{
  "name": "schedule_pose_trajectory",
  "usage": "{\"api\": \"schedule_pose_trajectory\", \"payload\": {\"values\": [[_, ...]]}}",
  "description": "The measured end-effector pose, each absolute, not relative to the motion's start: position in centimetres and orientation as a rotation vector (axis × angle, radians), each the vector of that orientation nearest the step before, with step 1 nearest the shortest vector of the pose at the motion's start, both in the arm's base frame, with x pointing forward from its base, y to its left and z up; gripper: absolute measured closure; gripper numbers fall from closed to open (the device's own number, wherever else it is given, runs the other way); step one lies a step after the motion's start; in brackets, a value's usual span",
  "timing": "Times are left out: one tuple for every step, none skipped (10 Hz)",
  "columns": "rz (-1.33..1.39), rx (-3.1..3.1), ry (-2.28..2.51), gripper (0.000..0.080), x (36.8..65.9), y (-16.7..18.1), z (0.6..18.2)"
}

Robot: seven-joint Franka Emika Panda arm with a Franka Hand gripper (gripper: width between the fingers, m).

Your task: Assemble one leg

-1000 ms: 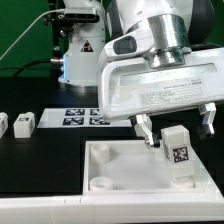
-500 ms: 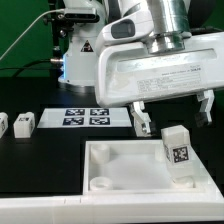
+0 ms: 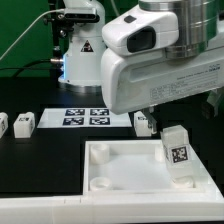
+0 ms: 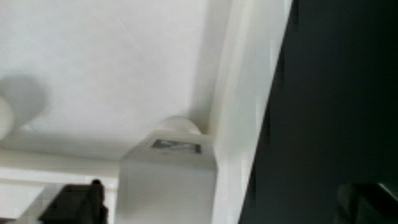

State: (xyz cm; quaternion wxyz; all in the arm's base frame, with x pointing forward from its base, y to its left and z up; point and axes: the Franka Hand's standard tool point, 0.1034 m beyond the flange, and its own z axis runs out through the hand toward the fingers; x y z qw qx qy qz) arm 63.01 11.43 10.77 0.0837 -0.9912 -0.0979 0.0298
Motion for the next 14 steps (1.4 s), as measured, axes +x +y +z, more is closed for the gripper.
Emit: {"api": "schedule_pose_trajectory", "payload": {"values": [[0.084,-2.960,-0.287,0.0150,62.9,11.2,10.4],[0.070,-2.961,-0.283,0.0150,63.1,11.4,9.8],[0.047,-2.962,-0.279,0.0150,63.0,11.5,8.6],[0.047,-2.963,-0.279,0.0150,62.4,11.6,7.9],[0.055,-2.963,-0.282,0.0150,62.2,11.7,7.7],[0.053,-2.963,-0.281,0.0150,62.2,11.7,7.8],[0.054,-2.963,-0.281,0.0251,62.2,11.7,7.7],[0.054,-2.963,-0.281,0.0442,62.2,11.7,7.7],[0.058,-2.967,-0.223,0.0442,62.3,11.6,7.7],[0.058,-2.967,-0.226,0.0504,62.3,11.6,7.7],[0.063,-2.971,-0.163,0.0504,62.3,11.6,7.7],[0.080,-2.976,0.042,0.0504,62.3,11.7,7.7],[0.093,-2.972,0.201,0.0504,62.2,11.7,7.7],[0.107,-2.957,0.375,0.0504,62.2,11.8,7.7]]}}
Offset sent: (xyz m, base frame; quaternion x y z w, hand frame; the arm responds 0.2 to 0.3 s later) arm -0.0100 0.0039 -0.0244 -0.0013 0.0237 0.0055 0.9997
